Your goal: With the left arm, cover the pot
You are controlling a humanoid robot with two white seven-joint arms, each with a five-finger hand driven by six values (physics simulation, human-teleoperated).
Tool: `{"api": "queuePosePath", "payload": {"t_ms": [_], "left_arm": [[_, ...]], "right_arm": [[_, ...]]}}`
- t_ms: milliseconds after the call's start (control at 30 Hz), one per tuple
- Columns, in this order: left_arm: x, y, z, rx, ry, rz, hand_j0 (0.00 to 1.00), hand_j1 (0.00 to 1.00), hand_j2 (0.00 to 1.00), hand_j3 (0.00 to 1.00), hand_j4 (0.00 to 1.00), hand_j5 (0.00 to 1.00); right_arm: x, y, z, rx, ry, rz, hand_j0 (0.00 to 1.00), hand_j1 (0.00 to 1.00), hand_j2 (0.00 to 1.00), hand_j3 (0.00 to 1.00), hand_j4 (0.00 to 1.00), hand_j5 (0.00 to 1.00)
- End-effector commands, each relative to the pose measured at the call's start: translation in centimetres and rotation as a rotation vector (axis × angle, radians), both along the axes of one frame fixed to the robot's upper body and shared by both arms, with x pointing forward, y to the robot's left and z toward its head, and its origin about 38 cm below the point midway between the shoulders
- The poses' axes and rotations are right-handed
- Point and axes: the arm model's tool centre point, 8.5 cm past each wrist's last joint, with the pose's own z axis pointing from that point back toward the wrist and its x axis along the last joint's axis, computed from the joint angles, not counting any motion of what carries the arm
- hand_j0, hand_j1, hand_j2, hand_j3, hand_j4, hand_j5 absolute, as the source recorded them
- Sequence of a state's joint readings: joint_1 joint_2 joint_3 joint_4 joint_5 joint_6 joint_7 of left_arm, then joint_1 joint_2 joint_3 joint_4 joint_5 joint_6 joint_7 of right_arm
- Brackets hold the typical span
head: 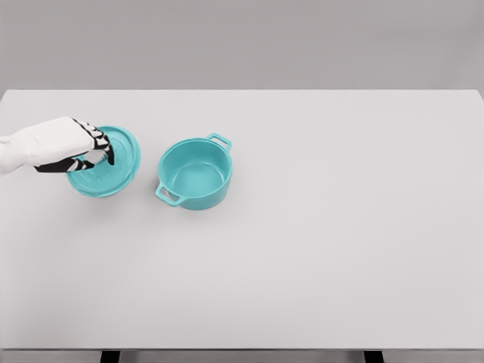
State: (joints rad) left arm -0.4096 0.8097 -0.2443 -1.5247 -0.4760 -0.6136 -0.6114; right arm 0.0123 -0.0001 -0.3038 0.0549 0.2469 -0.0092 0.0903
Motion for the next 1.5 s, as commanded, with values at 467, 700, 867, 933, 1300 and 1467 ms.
{"api": "queuePosePath", "payload": {"t_ms": [467,700,867,933,1300,1467], "left_arm": [[-0.3,-1.6,1.7,-0.027,-0.043,-0.05,0.51,0.51,0.51,0.51,0.51,0.51],[-0.4,-2.3,2.3,-0.041,-0.058,-0.071,0.51,0.51,0.51,0.51,0.51,0.51],[-0.3,-3.0,2.9,-0.043,-0.074,-0.089,0.51,0.51,0.51,0.51,0.51,0.51],[-0.3,-3.4,3.0,-0.049,-0.08,-0.101,0.51,0.51,0.51,0.51,0.51,0.51],[0.0,-5.4,2.7,-0.087,-0.092,-0.131,0.51,0.51,0.51,0.51,0.51,0.51],[0.1,-6.3,2.5,-0.109,-0.092,-0.146,0.51,0.51,0.51,0.51,0.51,0.51]], "right_arm": [[0.1,0.0,0.0,0.0,-0.001,0.0,1.0,1.0,1.0,1.0,1.0,1.0],[0.0,0.0,0.0,0.0,0.0,0.0,1.0,1.0,1.0,1.0,1.0,1.0],[0.0,0.0,0.0,0.0,-0.001,0.0,1.0,1.0,1.0,1.0,1.0,1.0],[0.0,0.0,0.0,0.0,-0.001,0.0,1.0,1.0,1.0,1.0,1.0,1.0],[0.1,0.0,0.0,0.0,-0.003,0.0,1.0,1.0,1.0,1.0,1.0,1.0],[0.0,0.0,0.0,0.0,0.0,0.0,1.0,1.0,1.0,1.0,1.0,1.0]]}}
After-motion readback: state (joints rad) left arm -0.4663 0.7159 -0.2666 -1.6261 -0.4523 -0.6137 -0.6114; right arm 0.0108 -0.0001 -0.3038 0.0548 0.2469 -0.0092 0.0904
